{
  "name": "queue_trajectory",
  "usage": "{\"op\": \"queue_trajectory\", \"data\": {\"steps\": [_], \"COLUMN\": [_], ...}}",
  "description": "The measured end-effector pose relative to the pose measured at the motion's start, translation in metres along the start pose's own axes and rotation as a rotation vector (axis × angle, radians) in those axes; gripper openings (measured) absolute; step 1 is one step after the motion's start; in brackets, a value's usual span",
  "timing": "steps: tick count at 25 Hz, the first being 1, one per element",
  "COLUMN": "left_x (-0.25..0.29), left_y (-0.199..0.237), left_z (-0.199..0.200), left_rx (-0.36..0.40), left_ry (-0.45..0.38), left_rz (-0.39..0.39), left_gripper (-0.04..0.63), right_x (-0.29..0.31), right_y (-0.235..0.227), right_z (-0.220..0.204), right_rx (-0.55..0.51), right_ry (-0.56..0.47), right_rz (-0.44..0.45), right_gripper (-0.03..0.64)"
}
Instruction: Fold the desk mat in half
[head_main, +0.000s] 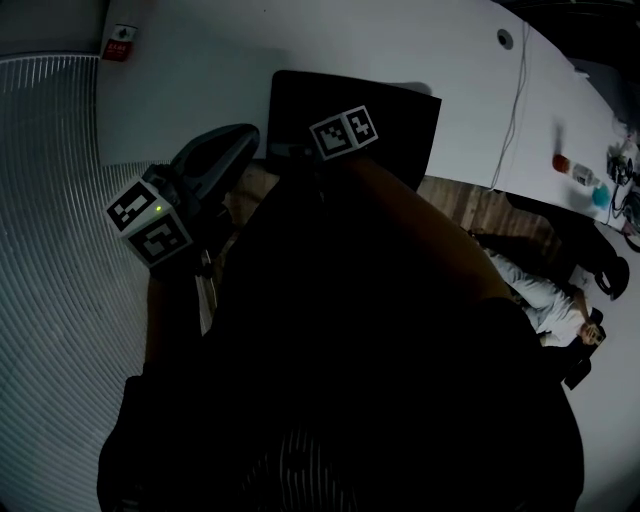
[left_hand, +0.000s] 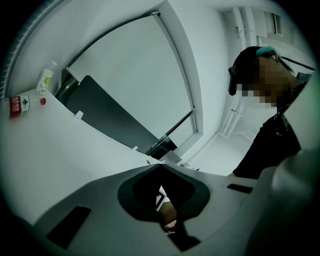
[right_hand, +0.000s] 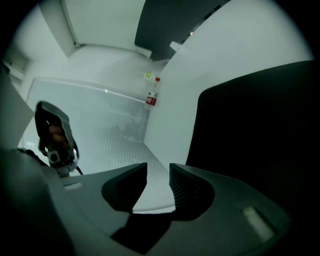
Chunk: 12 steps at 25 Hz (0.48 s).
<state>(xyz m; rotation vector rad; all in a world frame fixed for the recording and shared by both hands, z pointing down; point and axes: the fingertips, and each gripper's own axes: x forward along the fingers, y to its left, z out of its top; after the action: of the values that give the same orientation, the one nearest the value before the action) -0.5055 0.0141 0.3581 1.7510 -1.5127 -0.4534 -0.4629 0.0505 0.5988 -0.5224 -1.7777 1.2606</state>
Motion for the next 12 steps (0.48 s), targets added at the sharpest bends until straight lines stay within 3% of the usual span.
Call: {"op": "queue_trajectory", "data": {"steps": [2,4,8,12], "left_x": [-0.001,0.002,0.013,0.035], "left_y": [0.0,-0.003,-0.015,-0.053], "left_z": [-0.001,-0.005,-0.018,-0.031], "left_rx": [0.009,0.021,0.059,0.127], "left_ry": [0.008,0.02,0.043,0.059], "left_rz": [-0.012,-0.022,-0.05,-0.103], "left_gripper": [0.005,0.005,0.005,0.005], "right_x": [-0.022,-0.056,-0.138,-0.217], "right_y": [0.018,0.036,0.08,0.126], "right_z": [0.017,0.033,0.047,0.021], "right_rx": [0.035,-0.015,-0.286,-0.498], "right_ry": [-0.108,-0.208,-0.381,-0.513], "right_rz": [0.062,0.09,0.023,-0.035], "right_gripper": [0.101,0.052,0.003,0.003]}}
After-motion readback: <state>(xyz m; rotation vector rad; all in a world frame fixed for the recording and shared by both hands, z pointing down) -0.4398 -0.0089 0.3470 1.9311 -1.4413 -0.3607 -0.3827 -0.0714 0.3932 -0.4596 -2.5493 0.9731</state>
